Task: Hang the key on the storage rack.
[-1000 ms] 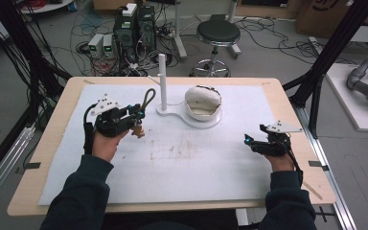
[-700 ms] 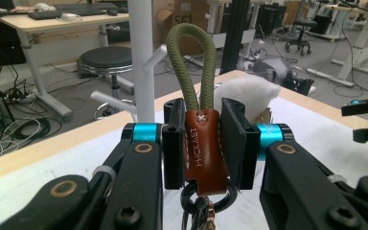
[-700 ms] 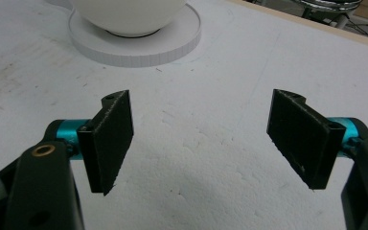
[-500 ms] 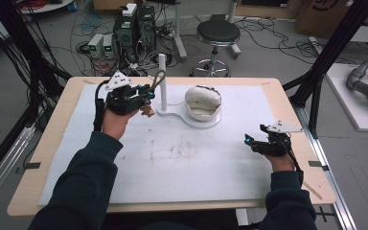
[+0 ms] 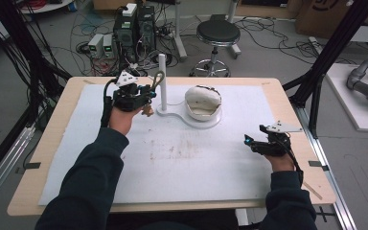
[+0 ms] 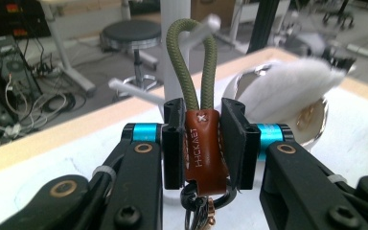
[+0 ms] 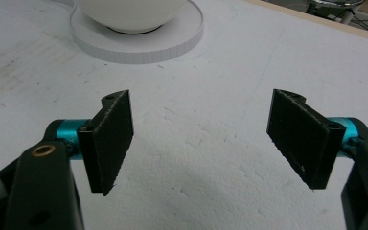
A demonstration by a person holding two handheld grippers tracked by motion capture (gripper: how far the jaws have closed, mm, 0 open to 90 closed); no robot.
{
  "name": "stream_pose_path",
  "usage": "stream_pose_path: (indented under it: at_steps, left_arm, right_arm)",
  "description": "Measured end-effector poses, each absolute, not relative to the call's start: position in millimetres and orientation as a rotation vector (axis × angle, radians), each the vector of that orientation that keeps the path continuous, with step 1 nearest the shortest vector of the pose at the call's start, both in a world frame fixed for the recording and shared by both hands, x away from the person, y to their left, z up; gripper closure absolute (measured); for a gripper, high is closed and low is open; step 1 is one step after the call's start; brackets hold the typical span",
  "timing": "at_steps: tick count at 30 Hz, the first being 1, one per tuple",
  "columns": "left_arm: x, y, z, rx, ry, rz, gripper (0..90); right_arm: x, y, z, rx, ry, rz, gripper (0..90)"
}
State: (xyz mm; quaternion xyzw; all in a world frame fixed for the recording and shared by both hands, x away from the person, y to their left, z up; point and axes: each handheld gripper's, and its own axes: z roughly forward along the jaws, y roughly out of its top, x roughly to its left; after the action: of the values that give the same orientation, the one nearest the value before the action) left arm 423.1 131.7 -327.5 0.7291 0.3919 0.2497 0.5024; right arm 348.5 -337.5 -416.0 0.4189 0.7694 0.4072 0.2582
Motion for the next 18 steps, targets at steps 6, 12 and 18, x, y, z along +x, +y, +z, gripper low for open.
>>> stream_pose_path:
  at_steps: [6, 12, 18]
  left_arm:
    - [431.3, 125.4, -337.7, 1.78, 0.967, 0.576, 70.5]
    - [432.9, 129.0, -341.4, 1.764, 0.955, 0.49, 60.2]
    - [423.0, 148.0, -360.0, 1.702, 0.939, 0.401, 42.7]
  right_arm:
    - [347.9, -337.8, -415.7, 1.134, 2.082, 1.112, 24.6]
    - [347.2, -339.7, -415.7, 1.141, 2.081, 1.115, 24.5]
    - [344.7, -343.2, -417.0, 1.144, 2.075, 1.12, 24.6]
